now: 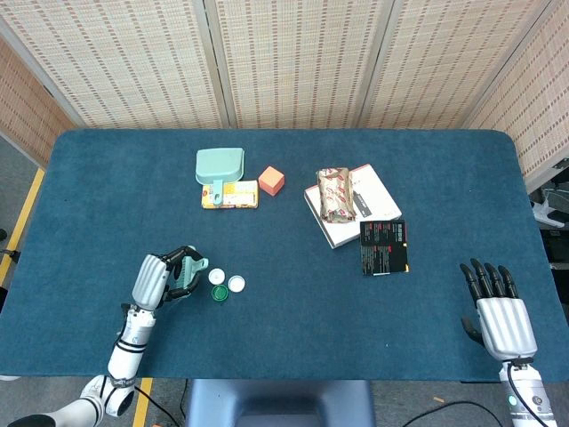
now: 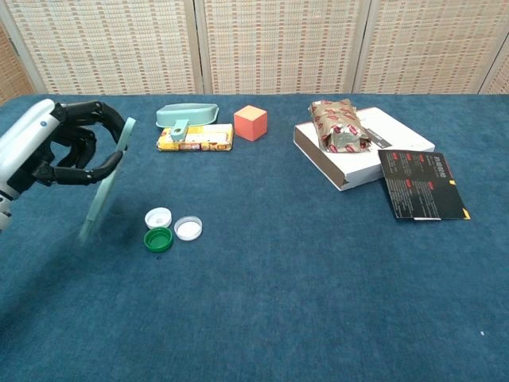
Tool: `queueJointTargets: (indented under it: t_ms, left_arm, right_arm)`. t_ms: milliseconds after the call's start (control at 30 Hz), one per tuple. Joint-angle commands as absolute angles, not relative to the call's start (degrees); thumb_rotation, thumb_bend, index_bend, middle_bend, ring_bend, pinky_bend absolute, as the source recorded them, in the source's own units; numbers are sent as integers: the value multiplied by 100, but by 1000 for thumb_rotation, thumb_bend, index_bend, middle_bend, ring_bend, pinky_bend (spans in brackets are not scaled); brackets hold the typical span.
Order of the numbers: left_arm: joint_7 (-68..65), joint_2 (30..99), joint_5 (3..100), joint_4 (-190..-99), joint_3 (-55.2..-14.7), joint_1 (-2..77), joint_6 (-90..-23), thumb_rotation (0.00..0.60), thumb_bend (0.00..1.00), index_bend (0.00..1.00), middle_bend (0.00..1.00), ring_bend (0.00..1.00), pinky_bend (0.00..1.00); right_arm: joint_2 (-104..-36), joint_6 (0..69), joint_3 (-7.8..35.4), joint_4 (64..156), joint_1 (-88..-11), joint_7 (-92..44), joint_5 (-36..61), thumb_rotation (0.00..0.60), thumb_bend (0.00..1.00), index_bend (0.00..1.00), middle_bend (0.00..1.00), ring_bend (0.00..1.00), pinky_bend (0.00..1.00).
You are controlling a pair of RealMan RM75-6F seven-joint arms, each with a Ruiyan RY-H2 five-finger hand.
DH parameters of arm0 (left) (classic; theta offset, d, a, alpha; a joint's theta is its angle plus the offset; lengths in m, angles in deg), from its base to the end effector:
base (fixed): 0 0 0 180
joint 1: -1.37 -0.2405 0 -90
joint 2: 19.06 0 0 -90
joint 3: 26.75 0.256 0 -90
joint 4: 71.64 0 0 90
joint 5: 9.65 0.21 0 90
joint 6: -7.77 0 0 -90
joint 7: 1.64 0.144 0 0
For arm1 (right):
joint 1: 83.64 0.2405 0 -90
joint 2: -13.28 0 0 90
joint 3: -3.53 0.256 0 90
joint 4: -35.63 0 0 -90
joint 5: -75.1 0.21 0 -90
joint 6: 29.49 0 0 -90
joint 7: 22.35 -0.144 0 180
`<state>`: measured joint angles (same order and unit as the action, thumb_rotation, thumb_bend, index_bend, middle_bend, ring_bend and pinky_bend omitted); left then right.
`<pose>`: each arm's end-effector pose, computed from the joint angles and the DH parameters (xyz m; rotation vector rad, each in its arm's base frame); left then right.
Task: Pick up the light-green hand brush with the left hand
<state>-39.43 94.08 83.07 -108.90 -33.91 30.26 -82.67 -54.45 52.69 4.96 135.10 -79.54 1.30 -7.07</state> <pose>-0.2209 0.3037 -0.0277 -1.4424 -0.9993 -1.7307 -0.2941 -0.1685 0.1213 1.4761 -0.8268 0.6489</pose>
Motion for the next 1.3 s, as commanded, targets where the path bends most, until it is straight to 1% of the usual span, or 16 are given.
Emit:
queueJointTargets:
  t_ms: [33,333,733,967,1167,1300]
  left_arm:
    - [-4153,9701,8335,-10534,-3301,3106,-8238,600,850,704,868,775,913]
    - [-4336,10052,8385,-10192,-3174,3280,-8176,600,849,704,867,774,913]
    - [-4348,10345,8600,-10377,-2963,3643,-8067,600,847,704,868,775,914]
    - [-4205,10595,8722,-10512,-2942,3962,-7993,600,847,704,869,774,914]
    - [-3945,10611,8809,-10445,-3064,4162,-8352,600,847,703,869,774,913]
    - [-3707,10263,8796,-10492,-3106,4102,-8601,600,840,704,869,774,913]
  right_arm:
    - [-5437,5276,490,13519,-7958,121,-723,600,223,0,0,0,0]
    - [-5375,5371,476,13545,-8003,11,-809,600,224,0,0,0,0]
    - [-5295,5443,461,13575,-8043,-148,-911,600,224,0,0,0,0]
    - [-5215,5465,462,13583,-8065,-296,-942,600,224,0,0,0,0]
    - [-5151,5441,467,13573,-8071,-393,-920,600,224,0,0,0,0]
    - [-5141,5437,455,13587,-8080,-377,-927,600,224,0,0,0,0]
